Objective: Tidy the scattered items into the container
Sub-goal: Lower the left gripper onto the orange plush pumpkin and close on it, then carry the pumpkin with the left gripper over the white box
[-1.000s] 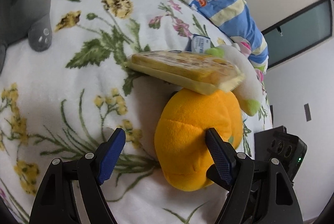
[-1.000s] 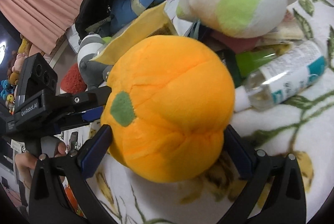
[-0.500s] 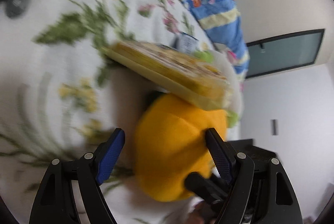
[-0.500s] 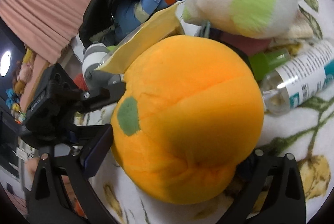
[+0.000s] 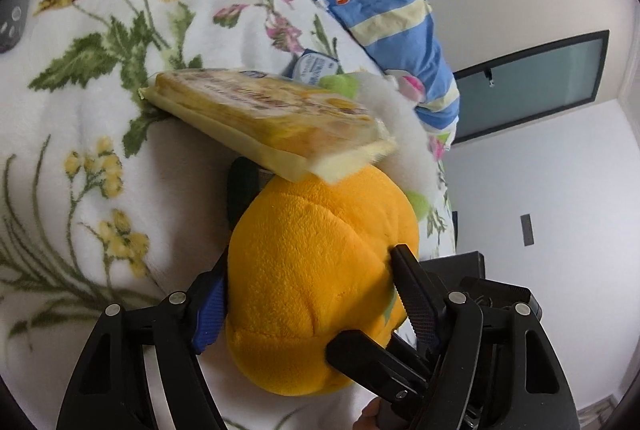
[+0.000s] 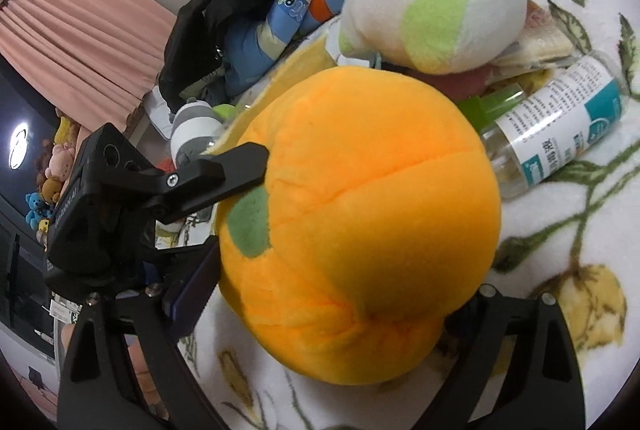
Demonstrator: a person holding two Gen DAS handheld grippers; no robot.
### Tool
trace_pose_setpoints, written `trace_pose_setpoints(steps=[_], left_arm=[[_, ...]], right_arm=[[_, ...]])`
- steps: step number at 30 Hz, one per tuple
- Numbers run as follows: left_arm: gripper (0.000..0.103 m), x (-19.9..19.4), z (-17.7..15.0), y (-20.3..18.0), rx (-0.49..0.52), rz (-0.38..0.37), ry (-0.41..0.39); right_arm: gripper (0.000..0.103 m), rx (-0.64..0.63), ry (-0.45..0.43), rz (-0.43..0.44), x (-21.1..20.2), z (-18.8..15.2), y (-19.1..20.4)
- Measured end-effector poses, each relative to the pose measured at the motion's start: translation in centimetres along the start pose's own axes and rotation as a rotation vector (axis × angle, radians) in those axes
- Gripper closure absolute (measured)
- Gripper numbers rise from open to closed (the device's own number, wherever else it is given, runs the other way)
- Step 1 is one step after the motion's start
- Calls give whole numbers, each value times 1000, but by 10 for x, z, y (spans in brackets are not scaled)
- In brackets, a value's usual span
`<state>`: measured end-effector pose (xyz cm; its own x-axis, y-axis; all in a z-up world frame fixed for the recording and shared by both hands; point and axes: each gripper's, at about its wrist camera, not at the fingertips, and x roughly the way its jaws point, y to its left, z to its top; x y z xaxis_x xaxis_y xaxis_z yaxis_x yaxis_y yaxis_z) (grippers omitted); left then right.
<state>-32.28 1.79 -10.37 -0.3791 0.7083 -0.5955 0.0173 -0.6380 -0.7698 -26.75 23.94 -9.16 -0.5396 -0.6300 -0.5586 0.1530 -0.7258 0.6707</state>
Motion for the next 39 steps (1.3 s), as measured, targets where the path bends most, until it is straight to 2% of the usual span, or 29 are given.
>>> trace_pose_setpoints(steps=[12, 27, 33, 39], left_arm=[[28, -71, -22, -71, 95, -25, -74], [28, -163, -86, -169, 228, -82, -168], [28, -185, -113, -202, 277, -92, -190], [28, -187, -135, -227, 306, -105, -178]], right_arm=[[8, -73, -85, 27, -70, 3, 68], [8, -174, -210, 41, -190, -21, 150], [8, -188, -256, 42, -230, -37, 164], [8, -191, -287, 31, -264, -48, 161]])
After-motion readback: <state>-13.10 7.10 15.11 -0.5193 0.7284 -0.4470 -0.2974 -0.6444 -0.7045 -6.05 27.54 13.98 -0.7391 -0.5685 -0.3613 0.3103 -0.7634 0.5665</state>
